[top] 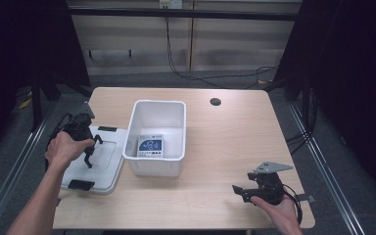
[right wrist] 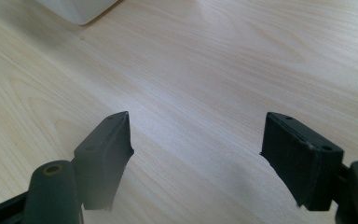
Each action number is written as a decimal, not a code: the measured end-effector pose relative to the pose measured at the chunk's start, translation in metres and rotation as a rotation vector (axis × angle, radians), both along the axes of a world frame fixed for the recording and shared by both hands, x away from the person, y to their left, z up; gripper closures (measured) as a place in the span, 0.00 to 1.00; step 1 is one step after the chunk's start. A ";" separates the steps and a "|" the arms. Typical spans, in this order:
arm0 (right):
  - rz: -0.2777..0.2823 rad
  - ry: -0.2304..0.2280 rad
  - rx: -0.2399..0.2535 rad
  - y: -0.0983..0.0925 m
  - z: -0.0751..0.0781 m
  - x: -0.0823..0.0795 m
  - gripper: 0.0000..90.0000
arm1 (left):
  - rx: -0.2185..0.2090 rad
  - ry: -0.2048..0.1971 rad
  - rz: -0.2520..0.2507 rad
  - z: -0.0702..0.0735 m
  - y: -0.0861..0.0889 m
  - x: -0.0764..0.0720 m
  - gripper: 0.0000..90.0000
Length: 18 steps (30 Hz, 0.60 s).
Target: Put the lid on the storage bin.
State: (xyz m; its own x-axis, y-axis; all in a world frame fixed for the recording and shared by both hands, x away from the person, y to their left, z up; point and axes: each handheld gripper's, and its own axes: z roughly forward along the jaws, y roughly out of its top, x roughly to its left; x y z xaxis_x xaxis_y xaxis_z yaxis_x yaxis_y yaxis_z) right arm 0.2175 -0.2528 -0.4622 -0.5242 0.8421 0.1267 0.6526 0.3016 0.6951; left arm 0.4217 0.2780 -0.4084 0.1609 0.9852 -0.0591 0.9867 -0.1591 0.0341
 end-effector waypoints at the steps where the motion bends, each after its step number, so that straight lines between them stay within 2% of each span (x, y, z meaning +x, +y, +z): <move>1: -0.001 0.001 -0.001 0.000 0.000 0.000 0.26 | 0.001 0.002 0.000 0.001 0.002 0.000 0.95; 7: -0.001 0.002 -0.003 0.000 0.000 0.000 0.26 | -0.007 -0.007 0.001 0.007 0.008 -0.001 0.95; 10: -0.002 0.003 -0.003 0.000 0.000 0.000 0.26 | -0.008 0.001 -0.004 0.008 0.010 -0.002 0.95; 18: 0.000 0.001 -0.004 0.000 -0.001 0.000 0.26 | -0.011 -0.015 -0.005 0.021 0.017 -0.004 0.95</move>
State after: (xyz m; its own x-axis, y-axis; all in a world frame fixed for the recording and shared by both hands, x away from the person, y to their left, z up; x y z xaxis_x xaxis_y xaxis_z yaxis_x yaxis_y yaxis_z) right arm 0.2178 -0.2528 -0.4627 -0.5244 0.8424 0.1237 0.6534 0.3050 0.6928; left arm 0.4177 0.2953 -0.3874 0.1673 0.9836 -0.0672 0.9851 -0.1641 0.0509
